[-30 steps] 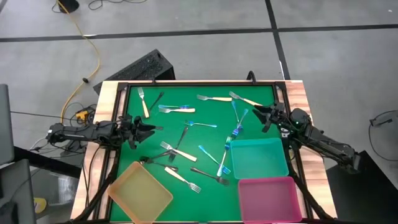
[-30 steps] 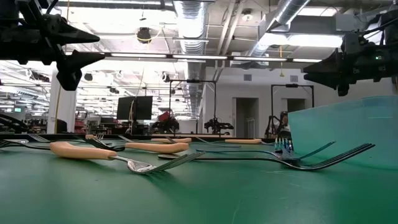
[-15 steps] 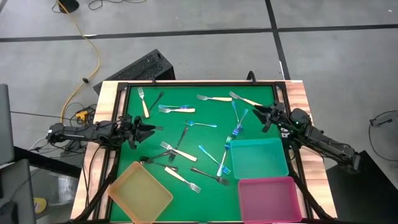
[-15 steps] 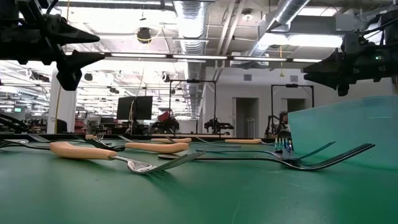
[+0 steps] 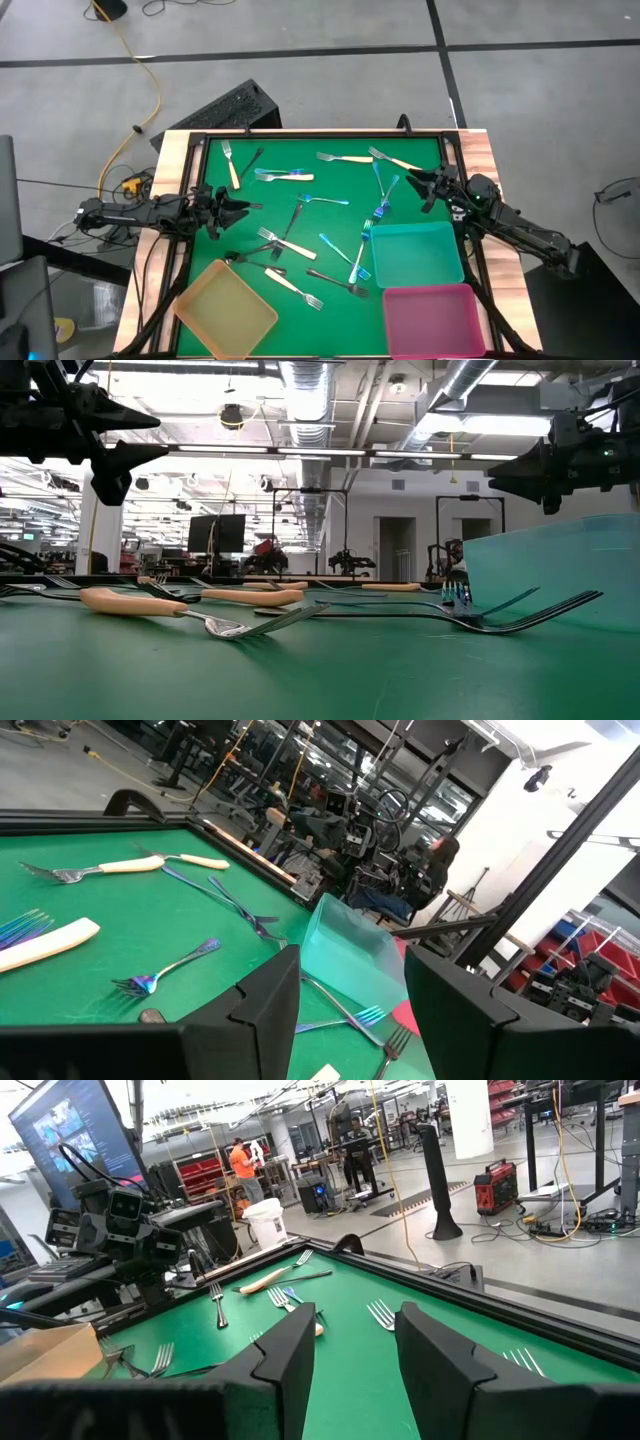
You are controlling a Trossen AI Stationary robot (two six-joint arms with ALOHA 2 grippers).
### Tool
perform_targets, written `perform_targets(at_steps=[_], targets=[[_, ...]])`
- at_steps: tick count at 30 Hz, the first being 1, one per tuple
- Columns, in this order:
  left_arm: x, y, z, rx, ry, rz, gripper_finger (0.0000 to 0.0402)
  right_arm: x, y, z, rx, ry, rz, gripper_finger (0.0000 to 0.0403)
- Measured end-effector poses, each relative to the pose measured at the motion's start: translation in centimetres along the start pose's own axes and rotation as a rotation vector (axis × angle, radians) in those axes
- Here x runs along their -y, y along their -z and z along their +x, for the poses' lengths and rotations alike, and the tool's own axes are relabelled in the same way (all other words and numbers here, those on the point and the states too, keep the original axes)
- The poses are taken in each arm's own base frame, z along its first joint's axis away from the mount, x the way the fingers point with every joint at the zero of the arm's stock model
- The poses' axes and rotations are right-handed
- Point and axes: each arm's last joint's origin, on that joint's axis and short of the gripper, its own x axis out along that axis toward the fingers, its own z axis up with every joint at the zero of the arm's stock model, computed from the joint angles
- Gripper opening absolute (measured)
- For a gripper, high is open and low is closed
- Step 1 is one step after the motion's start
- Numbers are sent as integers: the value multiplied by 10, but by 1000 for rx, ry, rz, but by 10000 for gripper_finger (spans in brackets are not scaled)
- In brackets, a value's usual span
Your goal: Sort silverware by color (type)
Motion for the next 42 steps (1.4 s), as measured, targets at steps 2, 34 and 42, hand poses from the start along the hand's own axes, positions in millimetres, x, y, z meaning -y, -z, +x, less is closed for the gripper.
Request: perform_targets(at_steps=[2, 34, 42], targets=[[0, 0, 0, 0, 0, 0, 165, 0, 0, 0, 0, 0, 0, 162], [-2, -2, 0, 65, -77, -71, 165, 0, 0, 0, 0, 0, 0, 162], [-6, -6, -1, 183, -204, -169, 165, 0, 0, 0, 0, 0, 0, 162]])
